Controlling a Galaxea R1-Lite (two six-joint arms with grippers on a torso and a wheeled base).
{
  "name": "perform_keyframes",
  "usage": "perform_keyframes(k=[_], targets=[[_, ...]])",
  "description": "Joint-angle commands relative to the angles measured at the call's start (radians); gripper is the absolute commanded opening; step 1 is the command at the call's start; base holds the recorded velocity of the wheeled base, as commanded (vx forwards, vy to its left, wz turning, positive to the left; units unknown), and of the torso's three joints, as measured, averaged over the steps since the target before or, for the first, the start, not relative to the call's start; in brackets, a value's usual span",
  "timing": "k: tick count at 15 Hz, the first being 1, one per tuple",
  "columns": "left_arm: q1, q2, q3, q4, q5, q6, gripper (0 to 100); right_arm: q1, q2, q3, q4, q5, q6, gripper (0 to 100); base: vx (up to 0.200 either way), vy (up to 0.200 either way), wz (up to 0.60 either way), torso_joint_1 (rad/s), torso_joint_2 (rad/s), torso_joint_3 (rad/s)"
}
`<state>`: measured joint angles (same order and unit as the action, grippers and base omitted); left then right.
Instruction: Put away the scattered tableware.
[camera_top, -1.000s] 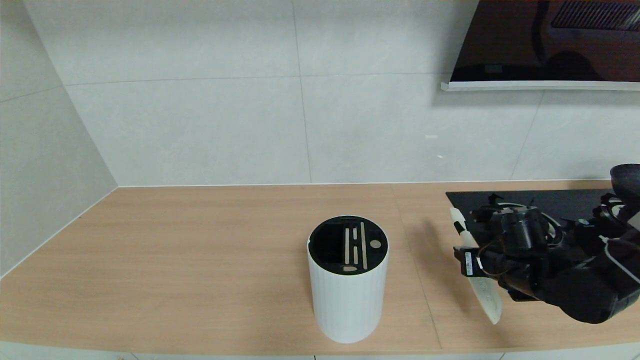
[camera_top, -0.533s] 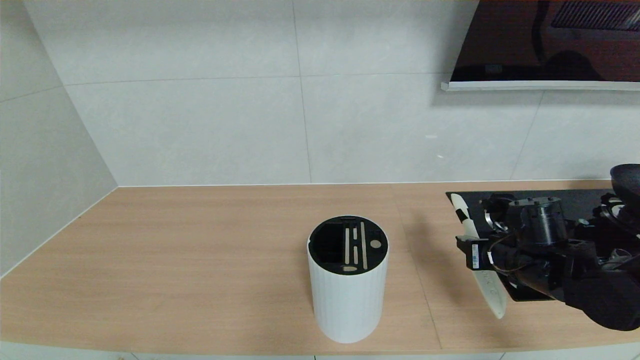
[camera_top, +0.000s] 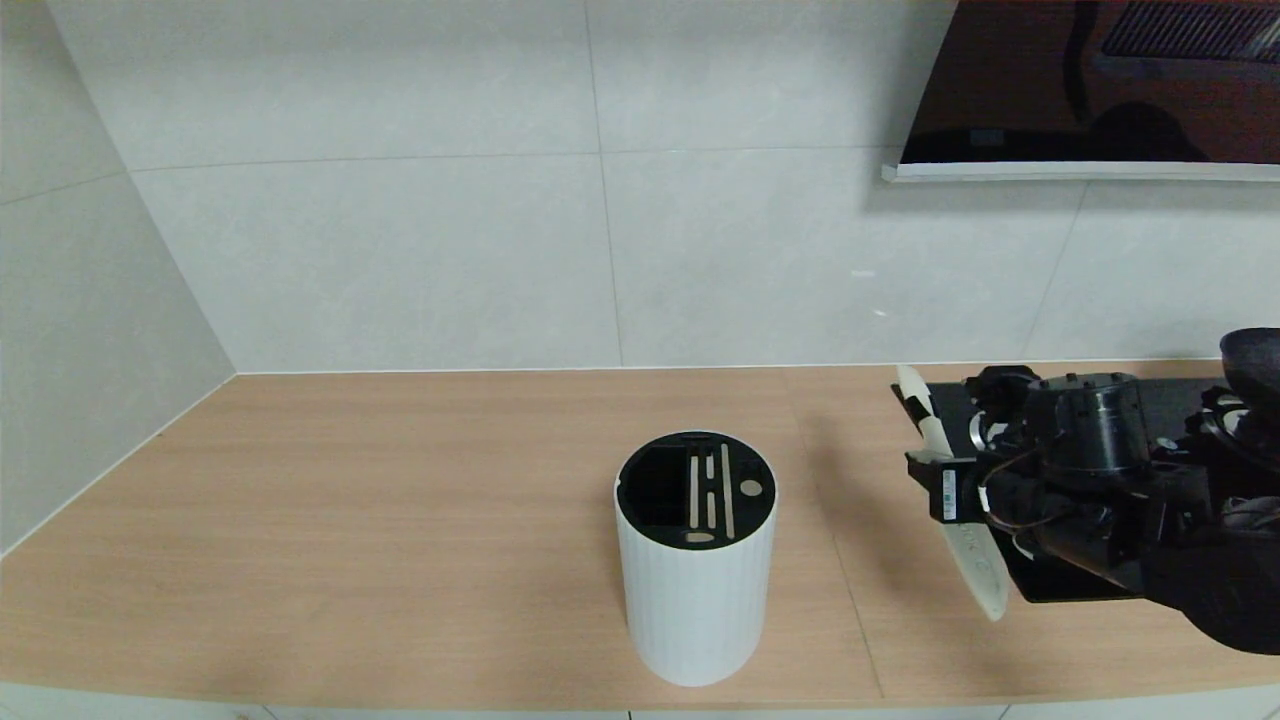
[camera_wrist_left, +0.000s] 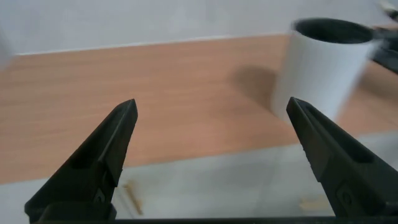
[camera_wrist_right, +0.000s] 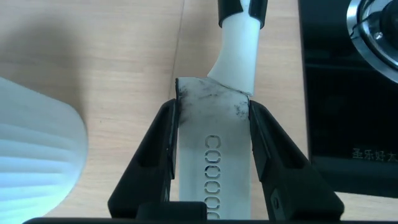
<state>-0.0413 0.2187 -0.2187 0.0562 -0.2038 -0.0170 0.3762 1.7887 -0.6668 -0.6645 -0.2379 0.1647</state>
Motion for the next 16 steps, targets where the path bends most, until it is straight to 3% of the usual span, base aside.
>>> perform_keyframes(k=[1, 2, 4, 6, 7, 10, 11, 12, 13, 14, 16], targets=[[-0.026, 0.318, -0.154, -0.010, -0.134, -0.024, 100, 0.001, -0.043, -0.074, 0.059, 0.002, -0.001, 0, 0.000, 0.000, 0.00, 0.000, 0.00, 0.000], [-0.035, 0.459, -0.228, -0.053, -0.193, -0.055, 100, 0.001, -0.061, -0.151, 0.167, 0.020, -0.001, 0, 0.000, 0.000, 0.00, 0.000, 0.00, 0.000], [-0.037, 0.666, -0.326, -0.137, -0.204, -0.113, 100, 0.013, -0.071, -0.238, 0.246, 0.057, 0.003, 0, 0.000, 0.000, 0.00, 0.000, 0.00, 0.000], [-0.043, 0.751, -0.390, -0.148, -0.206, -0.121, 100, 0.033, -0.072, -0.267, 0.253, 0.057, 0.003, 0, 0.000, 0.000, 0.00, 0.000, 0.00, 0.000], [-0.074, 0.864, -0.488, -0.151, -0.206, -0.124, 100, 0.052, -0.071, -0.315, 0.276, 0.058, 0.001, 0, 0.000, 0.000, 0.00, 0.000, 0.00, 0.000], [-0.127, 0.992, -0.585, -0.179, -0.206, -0.144, 100, 0.093, -0.092, -0.344, 0.312, 0.057, 0.003, 0, 0.000, 0.000, 0.00, 0.000, 0.00, 0.000], [-0.169, 1.031, -0.588, -0.236, -0.206, -0.213, 100, 0.130, -0.120, -0.335, 0.313, 0.057, 0.004, 0, 0.000, 0.000, 0.00, 0.000, 0.00, 0.000], [-0.203, 1.088, -0.588, -0.314, -0.215, -0.308, 100, 0.153, -0.137, -0.330, 0.324, 0.057, 0.006, 0, 0.000, 0.000, 0.00, 0.000, 0.00, 0.000], [-0.235, 1.139, -0.579, -0.395, -0.213, -0.366, 100, 0.173, -0.150, -0.330, 0.345, 0.057, 0.007, 0, 0.000, 0.000, 0.00, 0.000, 0.00, 0.000], [-0.243, 1.159, -0.573, -0.430, -0.213, -0.388, 100, 0.184, -0.153, -0.332, 0.352, 0.057, 0.007, 0, 0.000, 0.000, 0.00, 0.000, 0.00, 0.000], [-0.261, 1.231, -0.550, -0.582, -0.212, -0.497, 100, 0.250, -0.172, -0.324, 0.355, 0.055, 0.032, 0, 0.000, 0.000, 0.00, 0.000, 0.00, 0.000]])
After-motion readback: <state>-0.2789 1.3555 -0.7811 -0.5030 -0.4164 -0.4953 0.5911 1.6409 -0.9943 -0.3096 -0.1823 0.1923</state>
